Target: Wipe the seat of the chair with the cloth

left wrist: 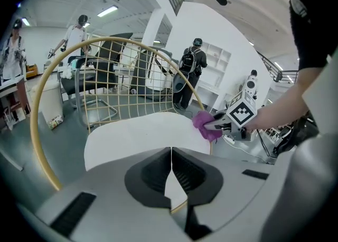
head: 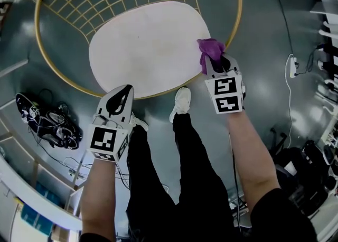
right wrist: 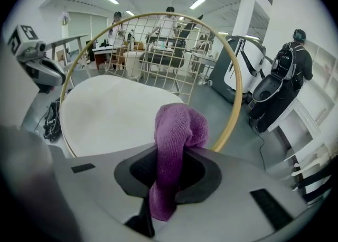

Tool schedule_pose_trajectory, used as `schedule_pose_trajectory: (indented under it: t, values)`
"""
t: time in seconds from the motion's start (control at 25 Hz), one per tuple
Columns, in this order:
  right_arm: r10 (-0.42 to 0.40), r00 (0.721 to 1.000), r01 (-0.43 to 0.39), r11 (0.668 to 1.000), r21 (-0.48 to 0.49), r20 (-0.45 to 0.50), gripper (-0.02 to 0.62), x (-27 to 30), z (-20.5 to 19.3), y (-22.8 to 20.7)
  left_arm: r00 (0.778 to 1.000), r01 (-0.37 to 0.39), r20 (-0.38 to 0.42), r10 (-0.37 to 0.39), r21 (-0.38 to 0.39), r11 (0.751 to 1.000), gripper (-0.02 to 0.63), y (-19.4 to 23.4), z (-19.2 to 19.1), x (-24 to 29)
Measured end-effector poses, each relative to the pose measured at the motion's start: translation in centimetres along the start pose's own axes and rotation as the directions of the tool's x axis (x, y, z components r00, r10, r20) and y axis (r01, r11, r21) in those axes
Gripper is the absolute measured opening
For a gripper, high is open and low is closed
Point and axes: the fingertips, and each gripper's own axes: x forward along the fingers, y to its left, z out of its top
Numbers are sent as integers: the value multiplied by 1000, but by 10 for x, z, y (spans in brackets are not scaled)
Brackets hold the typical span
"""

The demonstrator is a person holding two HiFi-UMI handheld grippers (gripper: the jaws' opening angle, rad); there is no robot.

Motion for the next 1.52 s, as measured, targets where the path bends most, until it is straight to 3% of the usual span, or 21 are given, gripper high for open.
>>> schedule_pose_trajectory:
  t: [0.28,0.44,0.68,1.08,1.24,1.52]
  values:
    - [200,973,-207,977,56,115,74,-2,48,64,999,-42,20,43,-12,999,18,26,6,-19]
    - [340,928,-354,933,73,150,74,5,76,125,998,-63,25,64,-28,998,18,41,4,-32]
    - [480,857,-501,861,87,185,74,12,116,207,997,-78,21,79,-44,996,18,65,-6,-55]
    - [602,780,-617,786,46,169,74,18,152,304,994,-99,41,101,-58,993,18,97,-22,-86]
    - [604,784,-613,790,27,140,74,27,151,318,993,-101,55,105,-63,993,18,104,-23,-95]
    - [534,837,-543,837,66,115,74,43,143,297,993,-98,63,102,-68,993,18,106,-26,-98]
